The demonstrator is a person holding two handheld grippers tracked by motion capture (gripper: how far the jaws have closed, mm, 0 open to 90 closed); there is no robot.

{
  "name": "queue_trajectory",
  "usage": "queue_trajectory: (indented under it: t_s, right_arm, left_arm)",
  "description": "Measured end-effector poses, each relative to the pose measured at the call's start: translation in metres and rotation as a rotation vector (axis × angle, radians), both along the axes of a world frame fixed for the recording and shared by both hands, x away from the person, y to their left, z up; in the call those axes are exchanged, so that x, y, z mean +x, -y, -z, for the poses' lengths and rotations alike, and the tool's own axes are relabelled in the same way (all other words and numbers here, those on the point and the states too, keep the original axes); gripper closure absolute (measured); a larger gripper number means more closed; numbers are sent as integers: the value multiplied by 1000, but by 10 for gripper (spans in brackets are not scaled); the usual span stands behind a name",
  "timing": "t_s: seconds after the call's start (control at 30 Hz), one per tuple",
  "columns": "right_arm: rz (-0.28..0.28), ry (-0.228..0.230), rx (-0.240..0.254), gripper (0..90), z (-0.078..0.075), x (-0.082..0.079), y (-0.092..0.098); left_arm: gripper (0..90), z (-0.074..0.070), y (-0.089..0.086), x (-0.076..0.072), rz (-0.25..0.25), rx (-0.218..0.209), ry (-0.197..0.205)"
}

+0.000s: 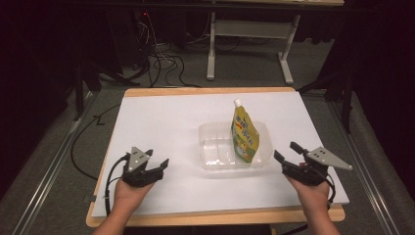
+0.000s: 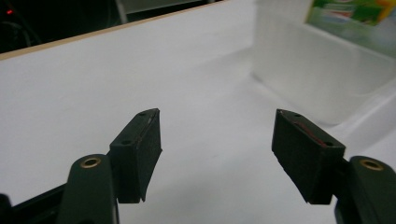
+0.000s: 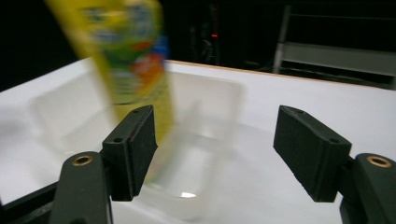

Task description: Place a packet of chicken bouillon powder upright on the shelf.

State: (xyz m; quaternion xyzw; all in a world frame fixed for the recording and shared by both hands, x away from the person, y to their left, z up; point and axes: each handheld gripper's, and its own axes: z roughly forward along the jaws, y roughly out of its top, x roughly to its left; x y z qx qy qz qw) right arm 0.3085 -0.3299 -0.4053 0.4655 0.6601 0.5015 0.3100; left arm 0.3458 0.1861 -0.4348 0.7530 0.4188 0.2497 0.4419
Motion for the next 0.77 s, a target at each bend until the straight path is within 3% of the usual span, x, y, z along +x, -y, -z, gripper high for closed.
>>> queue_trajectory:
  t_s: [0.1,0.13,0.17,0.2,0.23,0.3,0.33,0.4,0.5,0.6,0.77]
  right_arm:
    - [75,-26,10,298,7,11,23]
    - [96,-32,11,302,12,13,29]
    - [120,-36,27,301,19,14,36]
    - [140,-38,60,293,27,14,42]
    - [153,-67,72,277,33,16,47]
    - [150,-122,44,265,42,19,51]
    - [144,-126,54,259,46,19,51]
    - [122,-144,27,248,49,19,48]
    - [102,-140,17,249,50,20,44]
    - [108,-134,44,250,49,23,45]
    - [119,-135,42,253,50,24,45]
  left_arm:
    - [321,17,-20,-3,-58,-39,-22]
    - [322,25,-24,-3,-68,-39,-45]
    - [319,29,-24,-1,-60,-29,-85]
    - [293,30,-24,0,-57,-7,-89]
    - [291,29,-23,0,-60,18,-71]
    - [296,28,-24,2,-68,-4,-70]
    - [293,27,-24,2,-70,-20,-72]
    - [289,25,-22,-1,-72,-18,-57]
    - [283,24,-25,-4,-83,-11,-58]
    - [279,27,-30,-7,-102,-5,-80]
    - [283,24,-34,-9,-115,-39,-88]
